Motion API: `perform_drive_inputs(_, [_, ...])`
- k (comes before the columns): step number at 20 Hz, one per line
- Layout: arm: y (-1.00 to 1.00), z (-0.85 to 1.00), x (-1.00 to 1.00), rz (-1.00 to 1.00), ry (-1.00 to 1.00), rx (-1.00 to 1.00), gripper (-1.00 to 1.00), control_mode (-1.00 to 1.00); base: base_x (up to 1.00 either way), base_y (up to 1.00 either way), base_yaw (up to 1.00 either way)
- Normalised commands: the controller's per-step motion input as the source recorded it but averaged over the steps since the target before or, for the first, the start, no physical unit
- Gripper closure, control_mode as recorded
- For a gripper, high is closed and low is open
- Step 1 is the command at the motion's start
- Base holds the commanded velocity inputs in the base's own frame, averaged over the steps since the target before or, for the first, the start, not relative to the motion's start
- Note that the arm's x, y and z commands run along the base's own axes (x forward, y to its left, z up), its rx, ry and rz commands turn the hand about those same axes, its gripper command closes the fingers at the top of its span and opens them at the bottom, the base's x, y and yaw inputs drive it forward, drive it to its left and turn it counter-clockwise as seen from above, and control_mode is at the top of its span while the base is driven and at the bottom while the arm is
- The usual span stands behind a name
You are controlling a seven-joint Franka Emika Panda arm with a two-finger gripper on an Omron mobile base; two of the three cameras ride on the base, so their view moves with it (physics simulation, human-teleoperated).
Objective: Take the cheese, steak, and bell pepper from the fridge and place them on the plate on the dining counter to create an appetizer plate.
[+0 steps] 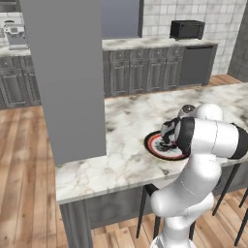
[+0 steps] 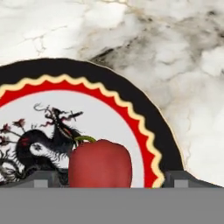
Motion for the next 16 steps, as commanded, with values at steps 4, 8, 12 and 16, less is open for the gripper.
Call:
perform_drive_inputs(4, [0.02,0.65,-0.97,0.0,0.0,0.0,-1.0,-1.0,0.0,0.0,0.0])
perform_drive_inputs(8, [0.11,0.95,-1.0,0.0,-0.1,-0.05,-1.0,-1.0,0.0,0.0,0.0])
perform_drive_inputs(12, [0.16,1.0,-1.0,0.01,-0.19,-0.09,-1.0,-1.0,0.0,0.0,0.0])
perform_drive_inputs(16, [0.05,1.0,-1.0,0.0,-0.3,-0.09,-1.0,-1.0,0.0,0.0,0.0])
